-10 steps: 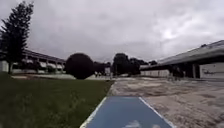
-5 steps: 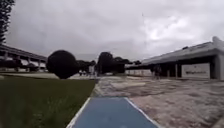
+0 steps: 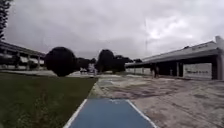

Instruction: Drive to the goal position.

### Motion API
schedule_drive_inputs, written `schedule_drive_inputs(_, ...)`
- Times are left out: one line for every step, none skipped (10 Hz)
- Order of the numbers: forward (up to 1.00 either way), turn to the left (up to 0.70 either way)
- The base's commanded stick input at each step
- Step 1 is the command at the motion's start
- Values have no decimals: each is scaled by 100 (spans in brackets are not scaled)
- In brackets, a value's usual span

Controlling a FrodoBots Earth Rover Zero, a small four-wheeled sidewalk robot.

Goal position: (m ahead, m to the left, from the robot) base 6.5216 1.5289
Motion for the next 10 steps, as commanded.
schedule_drive_inputs(50,0)
schedule_drive_inputs(50,0)
schedule_drive_inputs(50,0)
schedule_drive_inputs(50,0)
schedule_drive_inputs(50,0)
schedule_drive_inputs(50,0)
schedule_drive_inputs(50,0)
schedule_drive_inputs(50,0)
schedule_drive_inputs(50,0)
schedule_drive_inputs(50,0)
